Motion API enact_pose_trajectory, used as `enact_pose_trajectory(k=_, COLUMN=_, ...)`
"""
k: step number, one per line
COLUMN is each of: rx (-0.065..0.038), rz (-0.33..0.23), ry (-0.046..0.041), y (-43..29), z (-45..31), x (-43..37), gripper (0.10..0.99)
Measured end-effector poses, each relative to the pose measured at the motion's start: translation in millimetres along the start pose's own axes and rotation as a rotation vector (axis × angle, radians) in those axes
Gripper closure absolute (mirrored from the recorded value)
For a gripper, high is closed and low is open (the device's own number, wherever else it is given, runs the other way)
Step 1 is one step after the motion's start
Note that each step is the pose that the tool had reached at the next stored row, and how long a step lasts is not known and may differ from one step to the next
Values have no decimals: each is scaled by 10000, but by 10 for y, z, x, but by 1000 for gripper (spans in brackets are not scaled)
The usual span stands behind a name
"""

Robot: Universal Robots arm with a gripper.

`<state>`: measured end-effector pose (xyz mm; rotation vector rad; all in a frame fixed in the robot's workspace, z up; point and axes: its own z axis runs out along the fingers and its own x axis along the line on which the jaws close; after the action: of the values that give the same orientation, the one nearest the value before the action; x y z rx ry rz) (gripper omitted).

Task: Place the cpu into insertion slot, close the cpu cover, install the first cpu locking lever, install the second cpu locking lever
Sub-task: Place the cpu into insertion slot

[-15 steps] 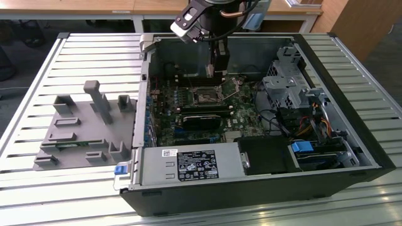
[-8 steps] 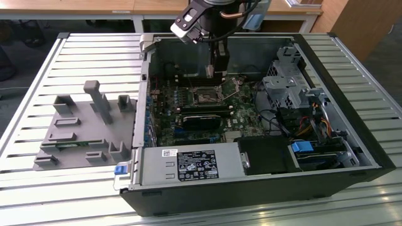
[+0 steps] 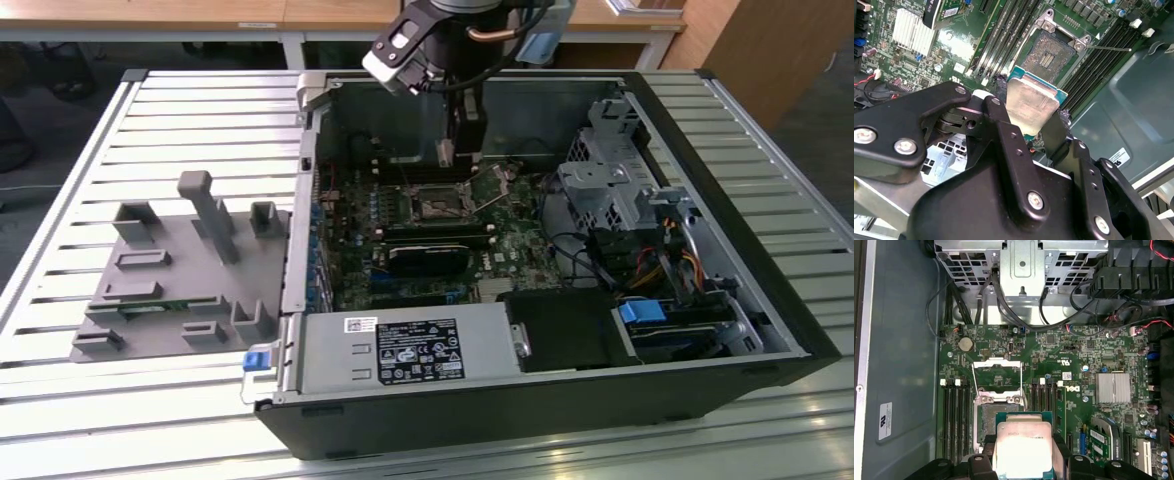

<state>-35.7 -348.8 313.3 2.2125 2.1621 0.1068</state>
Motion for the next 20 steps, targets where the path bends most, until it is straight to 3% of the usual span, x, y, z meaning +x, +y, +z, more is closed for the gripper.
enact_pose_trajectory(k=14, rx=2, rz=45, ry=-2, y=-5, z=42, x=-1, gripper=561)
enact_pose_trajectory(k=20, rx=-15, rz=989, ry=-79, y=-7, z=59, x=-1, gripper=561)
